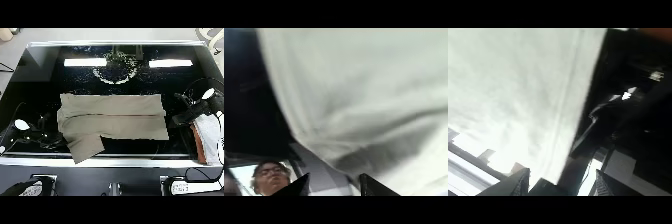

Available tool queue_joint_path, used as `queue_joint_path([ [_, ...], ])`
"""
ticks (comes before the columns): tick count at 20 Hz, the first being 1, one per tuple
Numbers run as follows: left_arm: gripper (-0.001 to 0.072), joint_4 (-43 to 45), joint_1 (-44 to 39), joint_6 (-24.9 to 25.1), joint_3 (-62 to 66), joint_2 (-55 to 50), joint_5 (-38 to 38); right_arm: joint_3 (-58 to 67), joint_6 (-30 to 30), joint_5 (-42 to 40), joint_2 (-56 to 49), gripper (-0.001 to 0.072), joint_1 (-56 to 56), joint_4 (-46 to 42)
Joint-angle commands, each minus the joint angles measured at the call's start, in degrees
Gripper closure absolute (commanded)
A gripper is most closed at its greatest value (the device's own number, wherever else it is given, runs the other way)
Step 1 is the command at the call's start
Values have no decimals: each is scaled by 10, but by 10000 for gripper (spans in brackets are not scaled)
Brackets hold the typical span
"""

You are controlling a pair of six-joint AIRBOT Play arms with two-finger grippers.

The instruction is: Fold the shirts.

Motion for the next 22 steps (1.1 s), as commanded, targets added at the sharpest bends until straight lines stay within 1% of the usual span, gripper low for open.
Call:
queue_joint_path([
  [1,307,-23,-27,-11,-27,9,32,-4,-1,3,1,303,-1,6],
  [4,310,-46,-32,-29,-27,9,61,-5,-2,7,1,303,-1,1],
  [6,334,-46,-32,-55,-29,9,62,-7,0,14,1,303,-1,-11],
  [7,337,-46,-32,-55,-31,9,59,-15,3,15,1,302,-1,-11],
  [8,360,-46,-34,-55,-34,9,56,-28,5,14,2,301,-1,-6],
  [9,489,-46,-36,-55,-36,9,52,-45,4,10,6,296,-1,2],
  [10,558,-46,-39,-55,-38,9,49,-68,4,5,12,279,-1,14],
  [11,657,-46,-40,-55,-38,9,46,-90,-2,-2,20,279,-1,25],
  [12,675,-46,-40,-54,-38,10,46,-108,-10,-12,30,279,-1,29],
  [15,676,-46,-40,-52,-38,15,47,-149,-13,-44,58,278,-1,26],
  [19,676,-46,-40,-52,-38,23,48,-190,-7,-83,60,280,-1,54],
  [21,676,-46,-40,-52,-37,29,47,-196,-7,-114,60,283,-1,59],
  [22,676,-46,-40,-52,-37,32,47,-193,-7,-114,61,285,-1,65],
])
